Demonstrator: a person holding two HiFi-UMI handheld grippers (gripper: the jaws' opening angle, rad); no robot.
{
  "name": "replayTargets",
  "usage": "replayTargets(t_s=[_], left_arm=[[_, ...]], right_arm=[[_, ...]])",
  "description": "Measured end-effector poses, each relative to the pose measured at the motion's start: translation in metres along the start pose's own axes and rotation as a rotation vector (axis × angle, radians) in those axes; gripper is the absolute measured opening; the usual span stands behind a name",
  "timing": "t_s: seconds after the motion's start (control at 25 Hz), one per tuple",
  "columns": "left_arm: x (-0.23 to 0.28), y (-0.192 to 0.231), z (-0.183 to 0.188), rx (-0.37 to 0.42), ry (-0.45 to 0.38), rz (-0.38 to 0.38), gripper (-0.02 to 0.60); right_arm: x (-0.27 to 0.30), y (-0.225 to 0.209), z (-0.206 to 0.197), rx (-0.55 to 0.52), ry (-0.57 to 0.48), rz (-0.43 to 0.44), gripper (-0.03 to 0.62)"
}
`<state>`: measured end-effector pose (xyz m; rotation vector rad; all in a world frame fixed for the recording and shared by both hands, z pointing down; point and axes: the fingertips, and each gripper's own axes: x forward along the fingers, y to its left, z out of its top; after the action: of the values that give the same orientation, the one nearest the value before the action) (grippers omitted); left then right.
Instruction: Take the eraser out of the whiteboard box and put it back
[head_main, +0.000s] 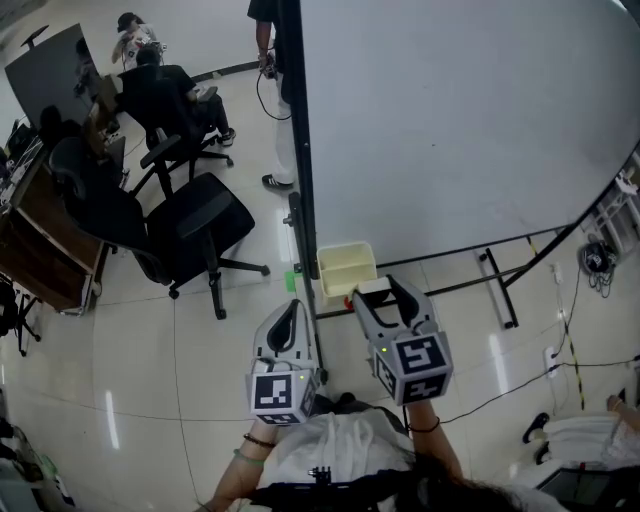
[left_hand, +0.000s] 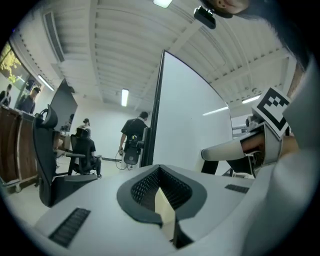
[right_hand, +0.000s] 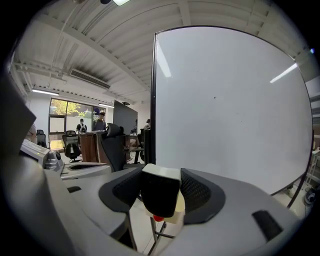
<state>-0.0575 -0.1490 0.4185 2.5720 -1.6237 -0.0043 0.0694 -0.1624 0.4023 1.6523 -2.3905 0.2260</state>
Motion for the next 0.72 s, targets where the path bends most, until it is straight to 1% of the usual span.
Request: replayTargets(t_s=[0.12, 0.32, 0.48, 0.56, 0.72], left_arm=[[-0.002, -0.001, -0.004, 0.056, 0.006, 0.004, 0.002], [-0.002, 0.004, -0.008, 0.062, 0.013, 0.021, 0.002], [-0.002, 0.006, -0.003, 0.014, 0.015, 0.052, 0.002], [-0.002, 0.006, -0.004, 0.009, 0.017, 0.056, 0.002], [-0.005, 0.008, -0.012, 0.054, 0.029, 0.047, 0.002]], right_arm=[[0.002, 0.001, 0.001, -0.005, -0.005, 0.006, 0.252], [0.006, -0.002, 0.000, -0.007, -0.016, 0.001, 0.252], [0.025, -0.013, 0.007, -0.018, -0.037, -0.026, 0.252], [0.045, -0.017, -0.002, -0.023, -0.006, -0.031, 0.252], [0.078, -0.015, -0.044, -0.051, 0.107, -0.034, 0.252]])
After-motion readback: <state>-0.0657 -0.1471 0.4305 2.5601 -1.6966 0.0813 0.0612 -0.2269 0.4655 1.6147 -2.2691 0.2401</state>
